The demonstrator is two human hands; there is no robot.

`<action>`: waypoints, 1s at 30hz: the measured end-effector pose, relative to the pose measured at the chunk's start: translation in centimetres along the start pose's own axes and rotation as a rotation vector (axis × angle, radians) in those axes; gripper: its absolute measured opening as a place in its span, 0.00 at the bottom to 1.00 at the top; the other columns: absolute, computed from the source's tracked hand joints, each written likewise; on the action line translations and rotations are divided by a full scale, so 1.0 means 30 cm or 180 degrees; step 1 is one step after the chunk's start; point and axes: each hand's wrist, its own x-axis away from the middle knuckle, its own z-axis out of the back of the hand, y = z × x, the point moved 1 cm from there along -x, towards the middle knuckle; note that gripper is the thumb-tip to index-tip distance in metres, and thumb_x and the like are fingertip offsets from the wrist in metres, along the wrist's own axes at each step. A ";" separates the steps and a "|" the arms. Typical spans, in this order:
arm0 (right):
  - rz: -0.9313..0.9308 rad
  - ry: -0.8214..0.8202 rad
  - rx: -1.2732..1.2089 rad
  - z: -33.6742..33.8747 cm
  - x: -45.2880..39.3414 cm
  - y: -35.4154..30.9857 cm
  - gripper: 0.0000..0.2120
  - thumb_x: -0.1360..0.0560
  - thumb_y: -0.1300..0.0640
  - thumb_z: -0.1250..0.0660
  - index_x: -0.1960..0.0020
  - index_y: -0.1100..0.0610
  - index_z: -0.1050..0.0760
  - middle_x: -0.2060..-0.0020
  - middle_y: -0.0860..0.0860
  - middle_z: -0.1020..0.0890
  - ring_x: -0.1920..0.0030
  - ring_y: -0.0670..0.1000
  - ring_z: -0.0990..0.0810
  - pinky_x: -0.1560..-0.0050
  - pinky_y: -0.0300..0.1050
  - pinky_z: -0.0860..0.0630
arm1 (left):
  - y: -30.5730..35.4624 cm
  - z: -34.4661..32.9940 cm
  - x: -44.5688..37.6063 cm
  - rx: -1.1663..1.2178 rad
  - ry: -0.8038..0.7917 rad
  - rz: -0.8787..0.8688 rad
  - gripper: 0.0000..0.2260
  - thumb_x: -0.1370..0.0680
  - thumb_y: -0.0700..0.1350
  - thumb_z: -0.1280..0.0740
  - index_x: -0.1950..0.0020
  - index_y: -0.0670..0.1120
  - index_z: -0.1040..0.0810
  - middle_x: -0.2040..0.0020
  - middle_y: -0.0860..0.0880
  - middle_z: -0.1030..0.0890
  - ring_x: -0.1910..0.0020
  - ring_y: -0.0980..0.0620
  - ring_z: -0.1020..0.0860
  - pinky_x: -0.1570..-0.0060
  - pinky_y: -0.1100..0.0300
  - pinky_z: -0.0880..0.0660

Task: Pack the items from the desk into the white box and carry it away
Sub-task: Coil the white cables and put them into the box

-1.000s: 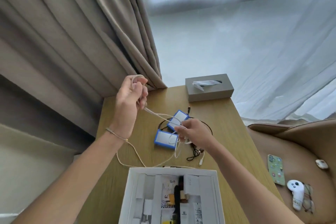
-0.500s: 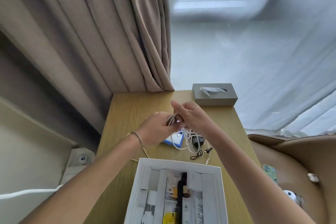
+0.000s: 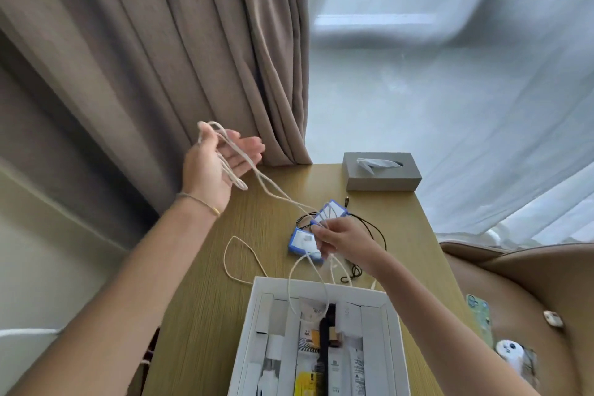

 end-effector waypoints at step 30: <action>0.0343 -0.0209 -0.0580 0.004 0.010 -0.165 0.19 0.18 0.45 0.39 0.62 0.55 0.27 0.71 0.47 0.34 0.69 0.47 0.36 0.61 0.43 0.32 | -0.067 0.030 0.062 -0.0452 -0.1584 -0.0051 0.19 0.17 0.48 0.42 0.65 0.42 0.33 0.39 0.34 0.20 0.33 0.44 0.23 0.31 0.43 0.31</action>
